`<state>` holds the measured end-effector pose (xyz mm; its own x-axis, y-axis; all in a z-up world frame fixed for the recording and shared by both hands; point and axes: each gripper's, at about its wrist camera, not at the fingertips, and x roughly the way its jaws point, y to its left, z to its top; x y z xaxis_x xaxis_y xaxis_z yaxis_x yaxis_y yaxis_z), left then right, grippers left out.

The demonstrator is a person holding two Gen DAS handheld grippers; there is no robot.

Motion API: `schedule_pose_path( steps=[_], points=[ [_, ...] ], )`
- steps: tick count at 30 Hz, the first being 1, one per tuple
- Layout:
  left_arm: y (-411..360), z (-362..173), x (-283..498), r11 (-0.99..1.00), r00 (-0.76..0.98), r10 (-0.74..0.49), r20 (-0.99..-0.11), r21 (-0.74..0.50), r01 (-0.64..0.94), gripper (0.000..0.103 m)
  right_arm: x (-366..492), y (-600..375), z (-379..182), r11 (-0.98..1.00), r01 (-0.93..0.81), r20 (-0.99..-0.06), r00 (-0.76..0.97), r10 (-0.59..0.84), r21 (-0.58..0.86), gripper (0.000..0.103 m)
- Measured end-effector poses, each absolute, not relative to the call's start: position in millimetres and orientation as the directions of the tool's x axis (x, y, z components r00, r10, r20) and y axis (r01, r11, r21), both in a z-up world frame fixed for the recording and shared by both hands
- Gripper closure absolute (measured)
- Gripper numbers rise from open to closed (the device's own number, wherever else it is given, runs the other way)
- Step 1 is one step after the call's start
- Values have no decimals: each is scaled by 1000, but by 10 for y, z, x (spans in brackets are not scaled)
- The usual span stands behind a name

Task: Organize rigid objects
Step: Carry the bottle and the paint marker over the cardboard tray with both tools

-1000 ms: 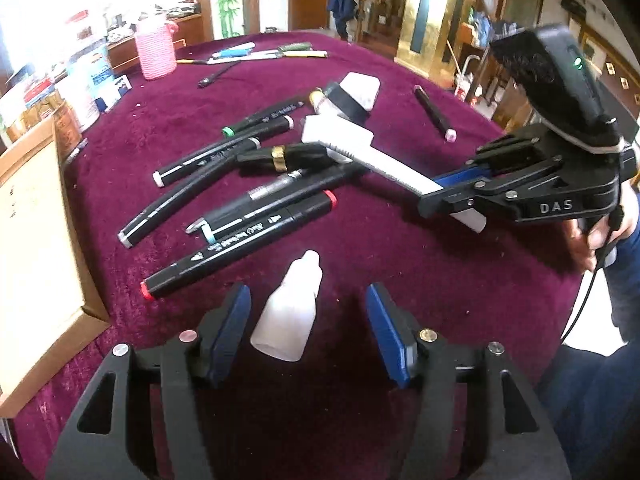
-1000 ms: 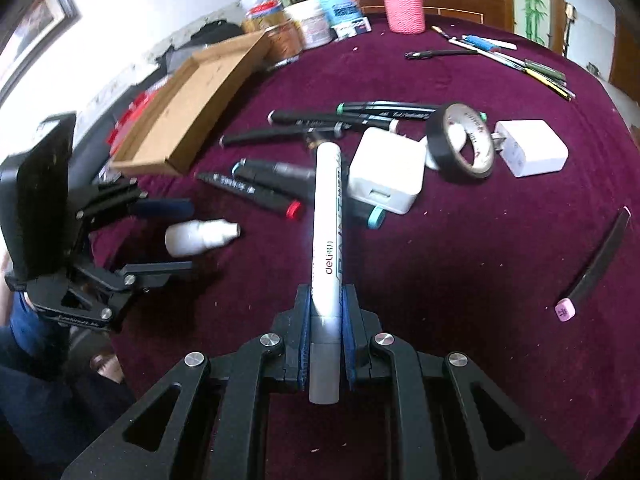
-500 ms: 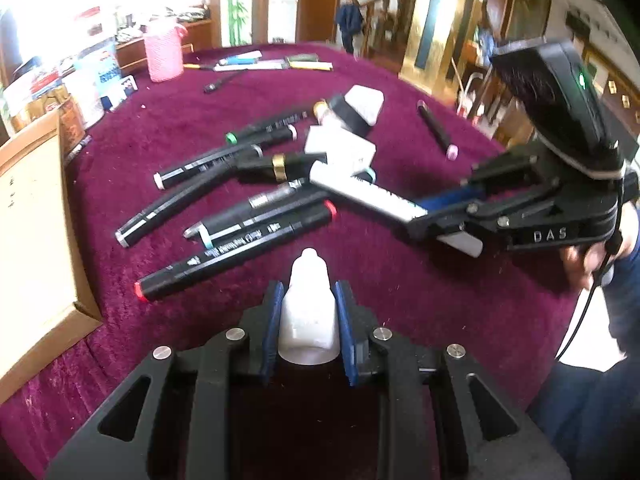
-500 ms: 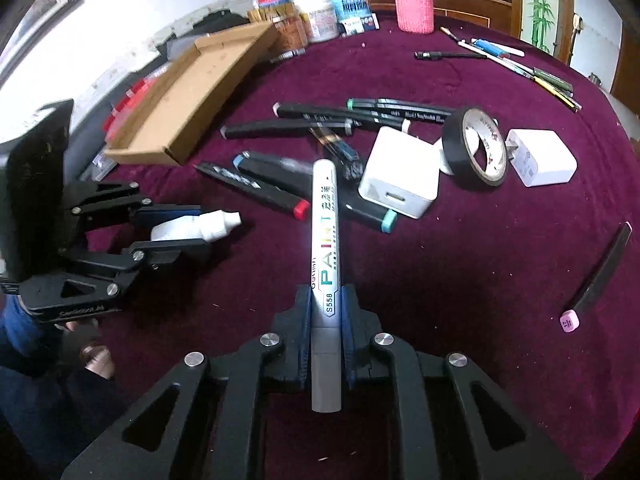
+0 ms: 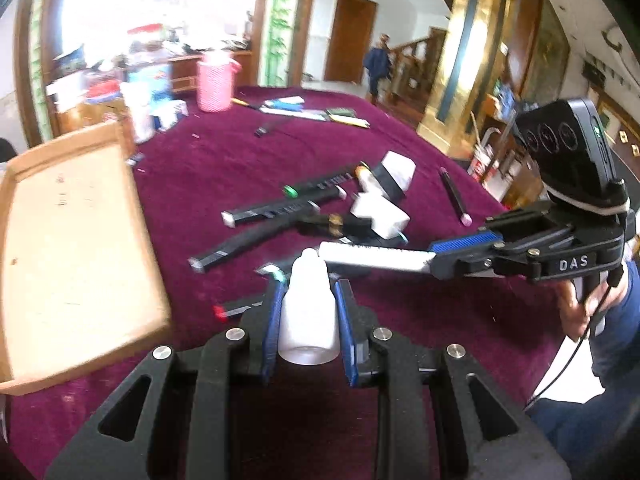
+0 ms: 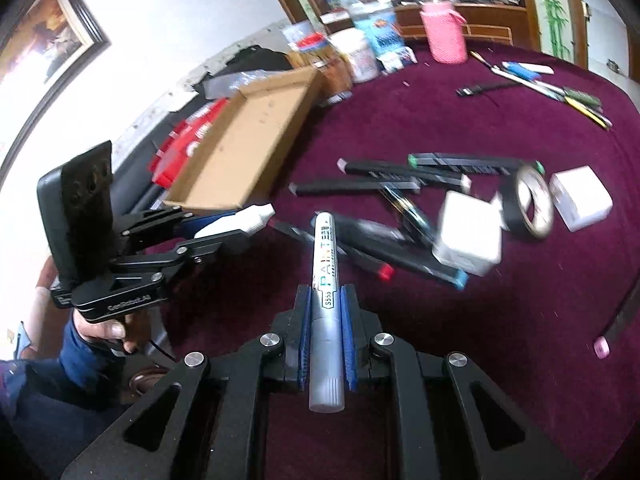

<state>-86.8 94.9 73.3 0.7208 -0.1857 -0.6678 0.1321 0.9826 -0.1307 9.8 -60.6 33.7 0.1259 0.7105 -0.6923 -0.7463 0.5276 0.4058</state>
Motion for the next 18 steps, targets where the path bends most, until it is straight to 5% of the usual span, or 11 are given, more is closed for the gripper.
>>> schedule_pose_path(
  steps=[18],
  points=[
    [2204, 777, -1016, 975, 765, 54, -641, -131, -178, 79, 290, 799, 903, 387, -785, -585, 38, 810, 485, 90]
  ],
)
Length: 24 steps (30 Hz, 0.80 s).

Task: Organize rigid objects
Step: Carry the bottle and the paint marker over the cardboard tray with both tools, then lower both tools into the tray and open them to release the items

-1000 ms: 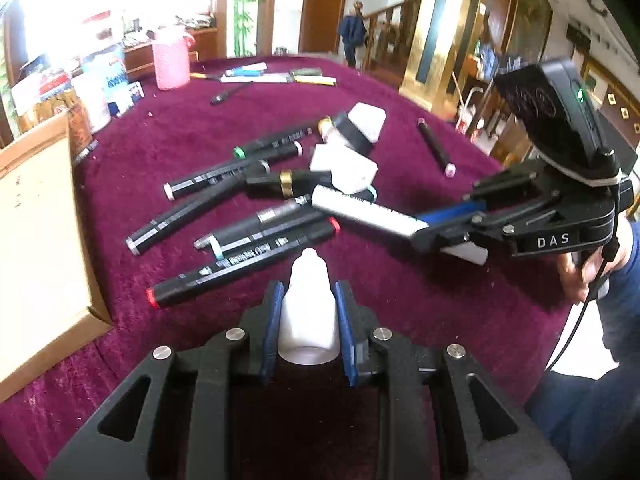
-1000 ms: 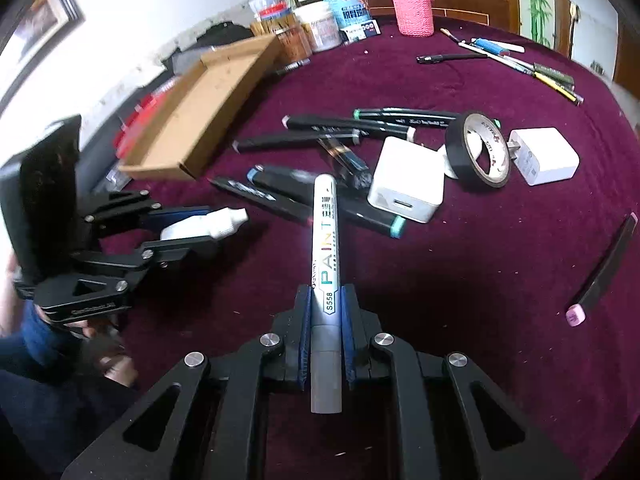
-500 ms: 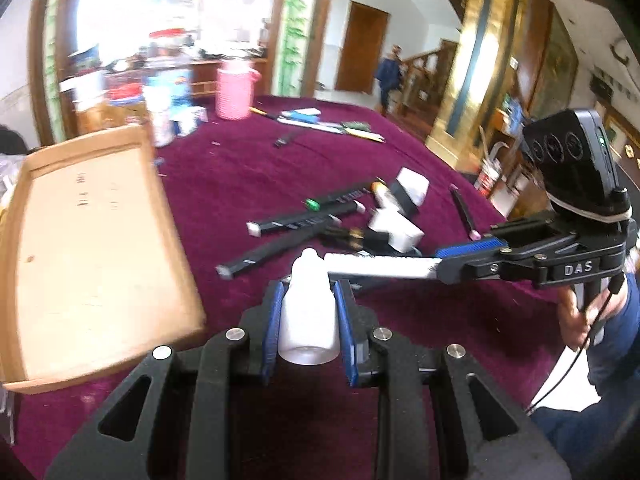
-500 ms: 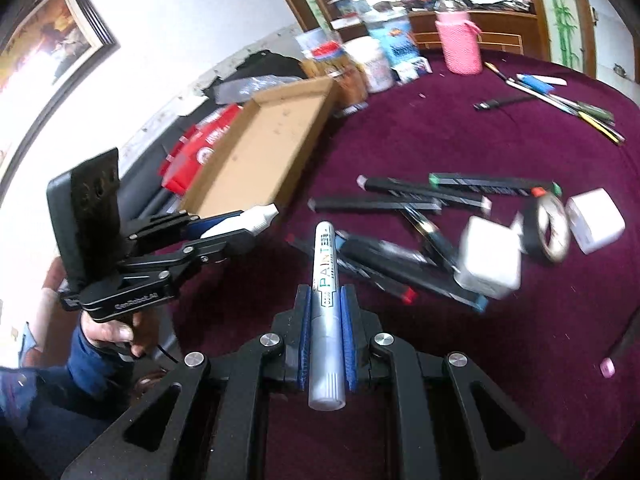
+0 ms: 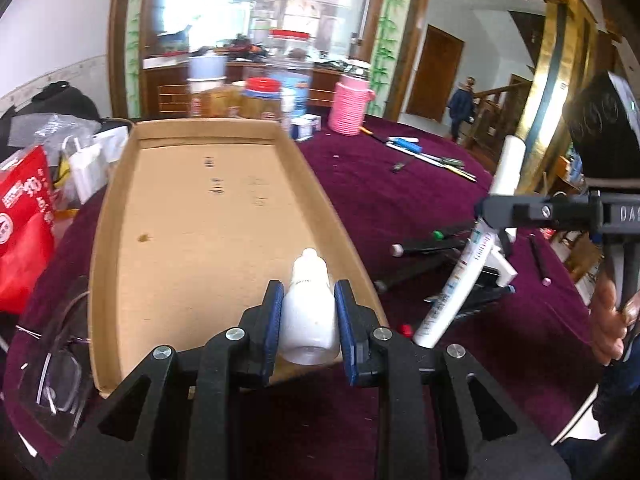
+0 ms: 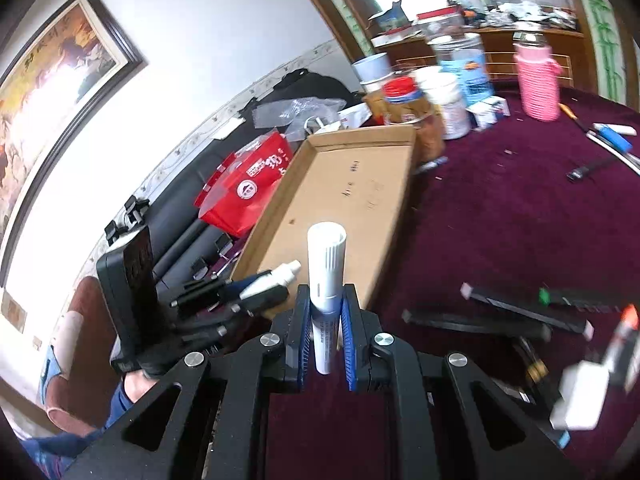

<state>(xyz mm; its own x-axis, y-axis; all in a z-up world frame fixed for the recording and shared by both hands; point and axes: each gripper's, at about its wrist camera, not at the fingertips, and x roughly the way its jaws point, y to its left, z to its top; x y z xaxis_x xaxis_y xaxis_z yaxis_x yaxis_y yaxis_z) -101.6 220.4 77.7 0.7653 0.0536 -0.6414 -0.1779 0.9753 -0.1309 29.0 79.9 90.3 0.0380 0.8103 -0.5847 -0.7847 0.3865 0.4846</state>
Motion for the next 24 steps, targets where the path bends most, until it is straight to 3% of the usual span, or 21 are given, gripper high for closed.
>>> schedule_pose_path(
  steps=[5, 24],
  points=[
    [2376, 702, -990, 966, 765, 113, -635, -110, -234, 79, 275, 1276, 863, 378, -799, -617, 11, 787, 468, 90],
    [2630, 430, -824, 941, 726, 116, -678, -160, -300, 79, 636, 2000, 188, 454, -695, -687, -80, 722, 558, 90]
  ],
)
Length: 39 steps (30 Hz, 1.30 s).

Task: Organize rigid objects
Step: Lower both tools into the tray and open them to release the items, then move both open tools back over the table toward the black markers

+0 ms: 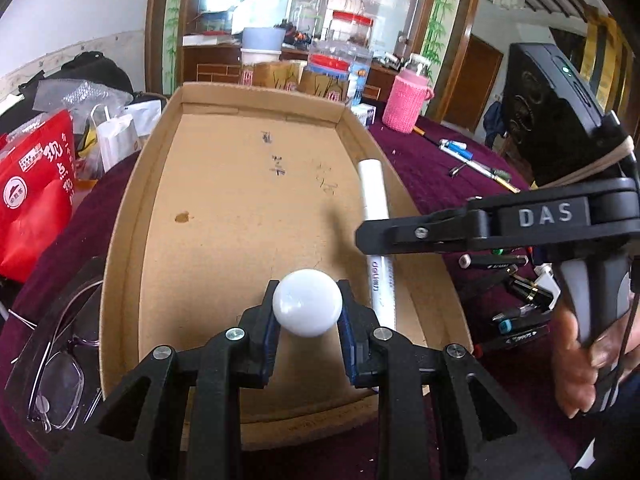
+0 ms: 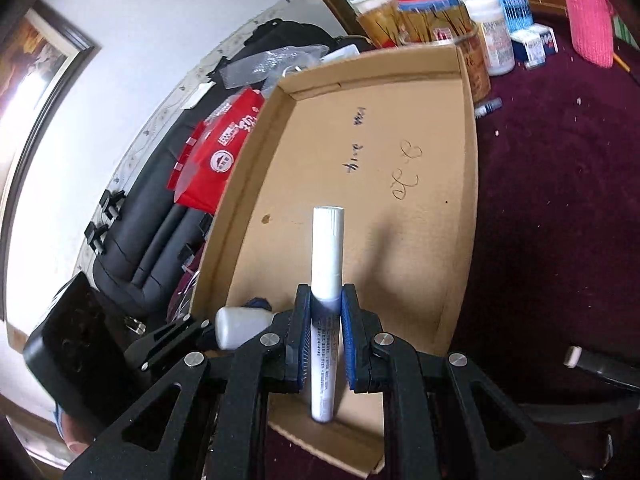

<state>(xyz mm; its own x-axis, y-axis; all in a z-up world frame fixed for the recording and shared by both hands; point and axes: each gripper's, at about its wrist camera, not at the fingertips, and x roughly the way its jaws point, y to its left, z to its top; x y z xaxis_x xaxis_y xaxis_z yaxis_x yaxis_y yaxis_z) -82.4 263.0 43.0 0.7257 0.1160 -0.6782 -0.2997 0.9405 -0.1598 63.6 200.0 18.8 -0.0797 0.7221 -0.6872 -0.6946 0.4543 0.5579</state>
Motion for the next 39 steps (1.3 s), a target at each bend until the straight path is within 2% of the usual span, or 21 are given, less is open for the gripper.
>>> schedule_pose_path(
  steps=[9, 12, 13, 15, 31, 37, 39],
  points=[
    [2646, 370, -785, 936, 691, 118, -713, -153, -317, 79, 663, 1982, 49, 479, -697, -704, -51, 708, 533, 87],
    [2649, 339, -773, 935, 676, 108, -729, -157, -318, 67, 656, 1983, 74, 483, -703, -712, -49, 700, 522, 78],
    [2653, 342, -780, 934, 679, 104, -727, -162, -317, 59, 651, 1988, 79, 486, -703, -715, -45, 697, 518, 75],
    [2654, 380, -825, 932, 695, 112, -710, -168, -322, 54, 647, 1953, 91, 489, -700, -711, -39, 702, 521, 74],
    [2632, 739, -1405, 897, 740, 249, -625, -139, -420, 54, 51, 1930, 35, 378, -779, -737, -152, 659, 499, 72],
    [2433, 859, -1411, 917, 760, 238, -605, -117, -380, 54, -17, 1731, -6, 331, -755, -694, -218, 687, 565, 72],
    [2323, 918, -1404, 930, 772, 225, -594, -105, -352, 54, 35, 1523, 107, 325, -753, -656, -182, 733, 572, 72]
  ],
)
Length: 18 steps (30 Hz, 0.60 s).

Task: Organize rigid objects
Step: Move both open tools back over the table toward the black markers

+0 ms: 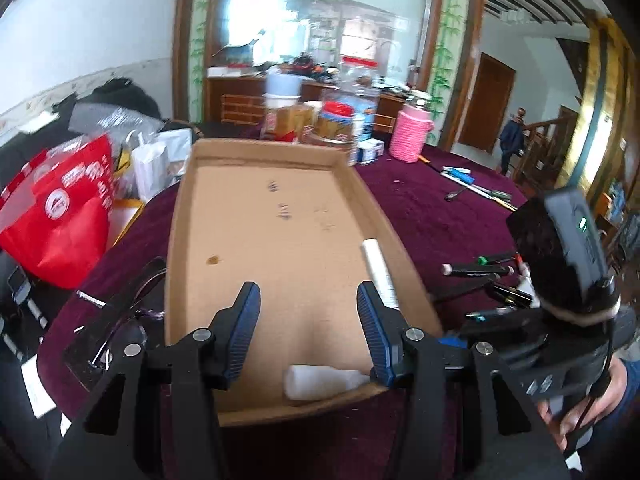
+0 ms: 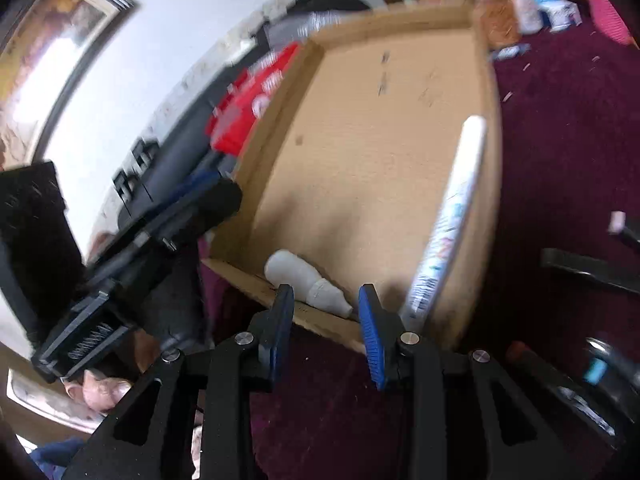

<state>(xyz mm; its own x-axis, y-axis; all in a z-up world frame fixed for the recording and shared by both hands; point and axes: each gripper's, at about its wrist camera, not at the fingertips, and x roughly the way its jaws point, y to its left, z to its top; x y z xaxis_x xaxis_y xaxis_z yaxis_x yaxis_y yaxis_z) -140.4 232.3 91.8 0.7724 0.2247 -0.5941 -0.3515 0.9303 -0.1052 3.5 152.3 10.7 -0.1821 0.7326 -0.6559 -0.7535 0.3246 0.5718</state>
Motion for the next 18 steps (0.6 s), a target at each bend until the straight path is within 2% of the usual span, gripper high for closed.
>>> schedule_pose_path(
  steps=[3, 5, 6, 9, 11, 14, 18],
  points=[
    [2133, 1004, -1373, 951, 793, 192, -578, -90, -296, 54, 164, 1133, 270, 349, -747, -623, -110, 775, 566, 72],
    [1965, 1041, -1318, 969, 806, 146, -574, -82, -234, 42, 299, 776, 347, 375, -713, -592, -70, 803, 592, 71],
    [1853, 1046, -1272, 979, 808, 116, -578, -72, -192, 40, 357, 619, 373, 386, -701, -583, -52, 810, 599, 71],
    [1446, 1009, -1096, 998, 801, 23, -598, -28, -49, 40, 523, 29, 441, 454, -662, -565, 55, 823, 596, 71],
    [1131, 929, -933, 996, 776, -73, -626, -13, 83, 40, 631, -412, 463, 512, -627, -560, 142, 816, 587, 66],
    [763, 754, -710, 978, 717, -137, -684, 24, 210, 40, 764, -994, 462, 579, -559, -551, 243, 798, 593, 63],
    [525, 488, -403, 959, 633, -88, -769, 106, 262, 40, 890, -1572, 399, 634, -480, -546, 328, 771, 607, 63]
  ],
)
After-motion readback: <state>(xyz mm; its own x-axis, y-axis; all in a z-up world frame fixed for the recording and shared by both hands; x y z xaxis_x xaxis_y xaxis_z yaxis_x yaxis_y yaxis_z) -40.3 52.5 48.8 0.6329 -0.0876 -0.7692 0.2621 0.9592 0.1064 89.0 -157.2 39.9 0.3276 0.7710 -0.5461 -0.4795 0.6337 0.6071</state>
